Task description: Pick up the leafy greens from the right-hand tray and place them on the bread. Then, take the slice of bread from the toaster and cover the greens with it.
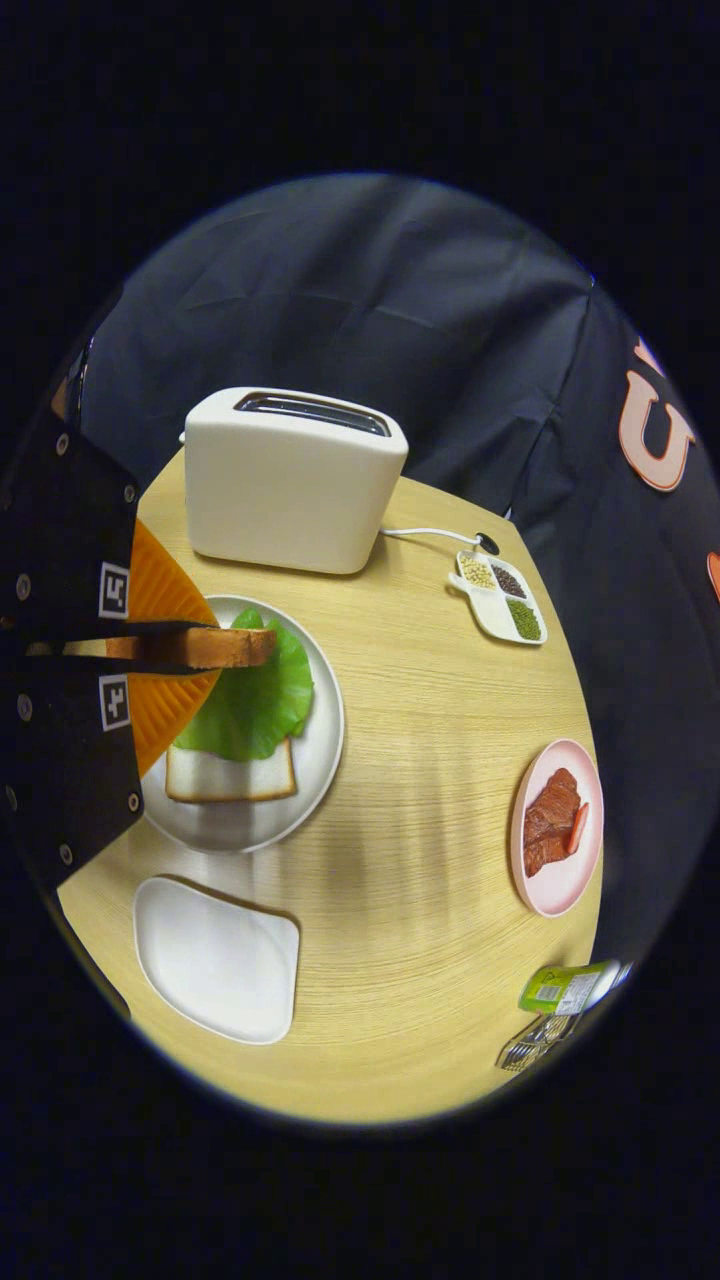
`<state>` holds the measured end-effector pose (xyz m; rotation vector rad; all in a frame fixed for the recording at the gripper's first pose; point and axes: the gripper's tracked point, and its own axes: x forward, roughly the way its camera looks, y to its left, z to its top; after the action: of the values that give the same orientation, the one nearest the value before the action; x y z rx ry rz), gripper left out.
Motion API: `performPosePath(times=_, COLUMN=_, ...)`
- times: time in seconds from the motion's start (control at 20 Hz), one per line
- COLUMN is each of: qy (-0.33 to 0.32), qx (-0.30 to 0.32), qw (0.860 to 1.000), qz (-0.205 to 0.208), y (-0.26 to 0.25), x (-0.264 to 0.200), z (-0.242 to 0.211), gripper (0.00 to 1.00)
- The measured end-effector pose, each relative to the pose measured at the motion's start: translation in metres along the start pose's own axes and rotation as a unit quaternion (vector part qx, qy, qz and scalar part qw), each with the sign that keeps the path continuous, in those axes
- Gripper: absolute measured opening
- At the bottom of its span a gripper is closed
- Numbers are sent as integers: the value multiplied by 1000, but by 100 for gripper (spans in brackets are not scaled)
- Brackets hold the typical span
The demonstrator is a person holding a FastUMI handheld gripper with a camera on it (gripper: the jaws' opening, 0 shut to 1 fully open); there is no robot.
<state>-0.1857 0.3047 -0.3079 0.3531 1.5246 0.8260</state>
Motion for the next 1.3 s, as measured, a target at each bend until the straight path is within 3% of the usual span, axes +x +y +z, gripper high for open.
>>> performPosePath(times=0.3, qy=-28, qx=8, qw=999, qz=-30, y=-29, x=1, z=10, gripper=13)
performPosePath(times=0.55, qy=-66, qx=-4, qw=992, qz=-106, y=-65, x=-5, z=21, gripper=36)
performPosePath(times=0.75, qy=-110, qx=-17, qw=987, qz=-113, y=-65, x=-27, z=41, gripper=53)
performPosePath(times=0.95, qy=-163, qx=-63, qw=978, qz=-111, y=-47, x=-71, z=65, gripper=55)
performPosePath(times=1.1, qy=-224, qx=-100, qw=963, qz=-110, y=-28, x=-114, z=94, gripper=59)
performPosePath(times=1.3, qy=-335, qx=-133, qw=925, qz=-117, y=3, x=-189, z=137, gripper=75)
